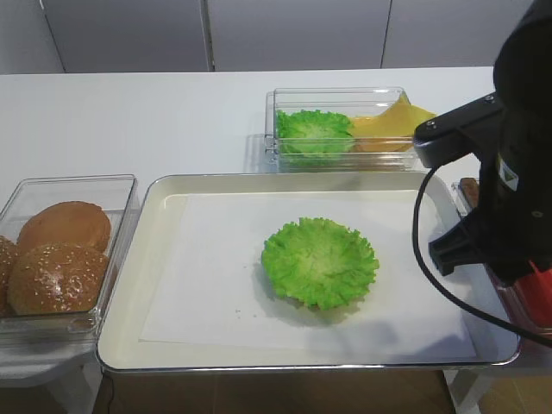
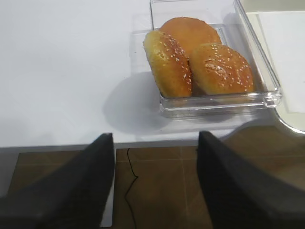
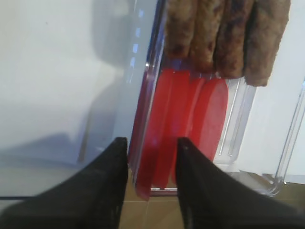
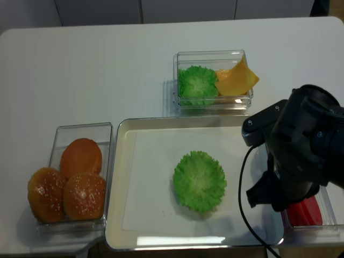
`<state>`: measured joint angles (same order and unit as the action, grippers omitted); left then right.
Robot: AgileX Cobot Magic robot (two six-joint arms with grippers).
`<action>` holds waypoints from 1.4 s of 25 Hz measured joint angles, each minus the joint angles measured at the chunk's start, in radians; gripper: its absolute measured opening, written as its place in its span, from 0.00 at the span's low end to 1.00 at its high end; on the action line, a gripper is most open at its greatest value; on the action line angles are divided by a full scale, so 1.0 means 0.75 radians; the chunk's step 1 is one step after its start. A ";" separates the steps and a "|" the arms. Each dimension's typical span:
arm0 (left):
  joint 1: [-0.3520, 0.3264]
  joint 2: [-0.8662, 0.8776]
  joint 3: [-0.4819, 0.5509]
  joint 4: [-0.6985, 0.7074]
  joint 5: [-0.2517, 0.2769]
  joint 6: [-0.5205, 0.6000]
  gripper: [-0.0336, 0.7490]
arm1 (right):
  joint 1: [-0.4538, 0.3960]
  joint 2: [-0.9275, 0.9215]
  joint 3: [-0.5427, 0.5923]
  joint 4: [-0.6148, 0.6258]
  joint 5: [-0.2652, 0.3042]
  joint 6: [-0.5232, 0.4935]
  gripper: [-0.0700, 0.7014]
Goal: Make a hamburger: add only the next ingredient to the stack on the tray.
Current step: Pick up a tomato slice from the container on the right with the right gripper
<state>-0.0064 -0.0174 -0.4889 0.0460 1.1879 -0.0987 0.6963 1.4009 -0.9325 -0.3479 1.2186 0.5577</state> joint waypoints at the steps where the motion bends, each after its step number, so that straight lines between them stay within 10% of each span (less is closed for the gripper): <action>1: 0.000 0.000 0.000 0.000 0.000 0.000 0.57 | 0.000 0.000 0.000 -0.005 -0.003 0.000 0.41; 18: 0.000 0.000 0.000 0.000 0.000 0.000 0.57 | 0.000 0.000 0.002 -0.044 -0.005 0.005 0.18; 35: 0.000 0.000 0.000 0.000 0.000 0.000 0.57 | 0.000 -0.068 -0.011 -0.039 -0.008 0.005 0.17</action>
<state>-0.0064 -0.0174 -0.4889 0.0460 1.1879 -0.0987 0.6963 1.3499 -0.9406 -0.3770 1.2129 0.5617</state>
